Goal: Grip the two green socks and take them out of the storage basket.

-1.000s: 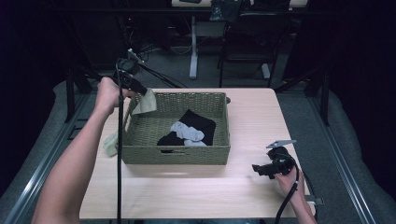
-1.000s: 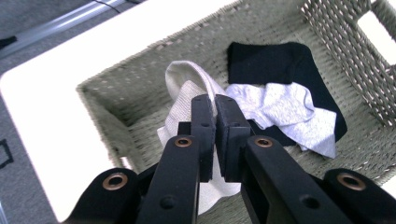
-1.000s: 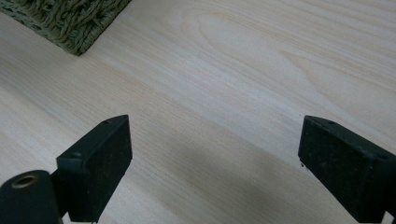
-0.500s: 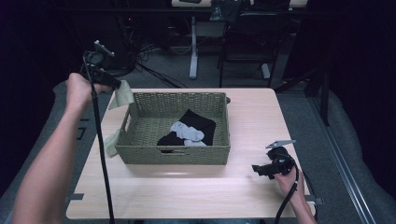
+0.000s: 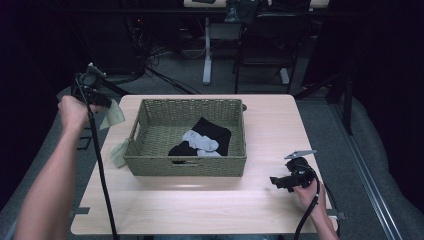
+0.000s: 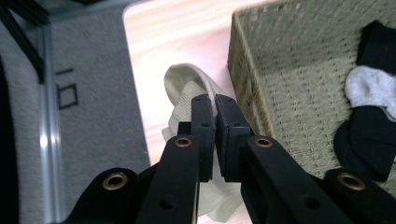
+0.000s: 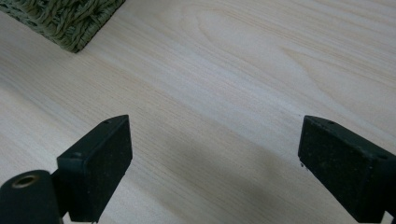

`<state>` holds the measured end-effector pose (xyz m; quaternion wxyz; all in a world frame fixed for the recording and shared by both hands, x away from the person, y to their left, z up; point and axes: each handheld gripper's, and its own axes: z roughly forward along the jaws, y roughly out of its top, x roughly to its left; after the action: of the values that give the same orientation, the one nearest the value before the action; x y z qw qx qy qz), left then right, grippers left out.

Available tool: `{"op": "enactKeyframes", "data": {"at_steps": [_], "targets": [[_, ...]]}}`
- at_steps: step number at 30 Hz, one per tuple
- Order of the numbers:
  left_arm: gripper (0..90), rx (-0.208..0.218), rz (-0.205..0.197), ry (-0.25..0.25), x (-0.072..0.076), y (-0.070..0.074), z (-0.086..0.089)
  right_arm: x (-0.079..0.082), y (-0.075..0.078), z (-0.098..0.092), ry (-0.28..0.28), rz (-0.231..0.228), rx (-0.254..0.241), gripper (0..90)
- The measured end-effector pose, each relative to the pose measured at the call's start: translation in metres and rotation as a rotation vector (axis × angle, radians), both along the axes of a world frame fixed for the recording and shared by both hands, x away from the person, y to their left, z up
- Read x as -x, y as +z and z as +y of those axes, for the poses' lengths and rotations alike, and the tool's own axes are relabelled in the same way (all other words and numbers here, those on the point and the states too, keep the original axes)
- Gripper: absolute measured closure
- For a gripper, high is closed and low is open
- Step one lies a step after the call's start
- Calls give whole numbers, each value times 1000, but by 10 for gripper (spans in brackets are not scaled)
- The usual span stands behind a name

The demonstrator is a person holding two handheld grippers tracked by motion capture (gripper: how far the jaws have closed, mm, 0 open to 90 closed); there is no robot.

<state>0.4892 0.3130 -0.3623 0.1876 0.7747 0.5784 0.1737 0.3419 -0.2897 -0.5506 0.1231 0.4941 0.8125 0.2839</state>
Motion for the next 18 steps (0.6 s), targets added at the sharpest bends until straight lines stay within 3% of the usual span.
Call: {"op": "enactKeyframes", "data": {"at_steps": [13, 18], "targets": [[870, 40, 82, 39, -7, -81, 8, 0, -1, 1, 3, -4, -3, 91], [864, 50, 120, 48, -8, -105, 5, 0, -1, 1, 3, -1, -5, 91]]}}
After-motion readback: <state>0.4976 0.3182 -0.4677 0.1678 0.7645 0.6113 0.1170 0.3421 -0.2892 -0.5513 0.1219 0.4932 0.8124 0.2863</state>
